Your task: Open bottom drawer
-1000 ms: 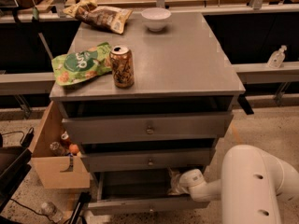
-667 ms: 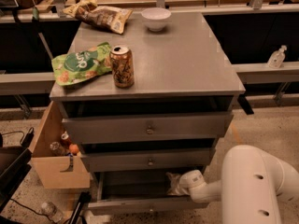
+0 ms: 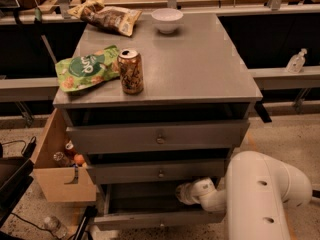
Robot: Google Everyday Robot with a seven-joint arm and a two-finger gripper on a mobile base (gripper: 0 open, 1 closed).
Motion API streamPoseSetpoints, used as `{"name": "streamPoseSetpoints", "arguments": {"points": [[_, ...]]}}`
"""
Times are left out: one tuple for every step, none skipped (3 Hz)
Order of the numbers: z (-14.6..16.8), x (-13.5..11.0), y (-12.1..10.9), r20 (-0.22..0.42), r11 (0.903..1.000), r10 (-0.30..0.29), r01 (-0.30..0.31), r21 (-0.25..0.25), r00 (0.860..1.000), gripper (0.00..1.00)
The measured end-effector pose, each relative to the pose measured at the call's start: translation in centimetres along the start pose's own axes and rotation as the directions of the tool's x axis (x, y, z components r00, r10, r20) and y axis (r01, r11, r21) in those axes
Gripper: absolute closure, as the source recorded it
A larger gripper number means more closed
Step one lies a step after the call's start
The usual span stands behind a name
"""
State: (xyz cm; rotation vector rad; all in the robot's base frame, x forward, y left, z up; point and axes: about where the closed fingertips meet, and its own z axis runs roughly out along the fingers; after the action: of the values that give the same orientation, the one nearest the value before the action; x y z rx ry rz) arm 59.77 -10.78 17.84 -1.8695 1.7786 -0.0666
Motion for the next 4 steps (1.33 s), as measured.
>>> {"name": "streamPoseSetpoints", "arguments": {"points": [[2.4,0.5,0.0,-0.004,0.9980,0.024,-0.024,-0.059,1.000,1.00],[3.6,2.1,1.4,-0.036,0.9896,0.062,-0.066,-0.128,0.997,1.00],[2.9,1.9,3.5,-0.060,0.9733,0.082,-0.093,-0.210,0.995,1.00],[-0.2,-0.6,7.1,-0.086,0.9432,0.084,-0.107,-0.314,0.993,1.00]]}}
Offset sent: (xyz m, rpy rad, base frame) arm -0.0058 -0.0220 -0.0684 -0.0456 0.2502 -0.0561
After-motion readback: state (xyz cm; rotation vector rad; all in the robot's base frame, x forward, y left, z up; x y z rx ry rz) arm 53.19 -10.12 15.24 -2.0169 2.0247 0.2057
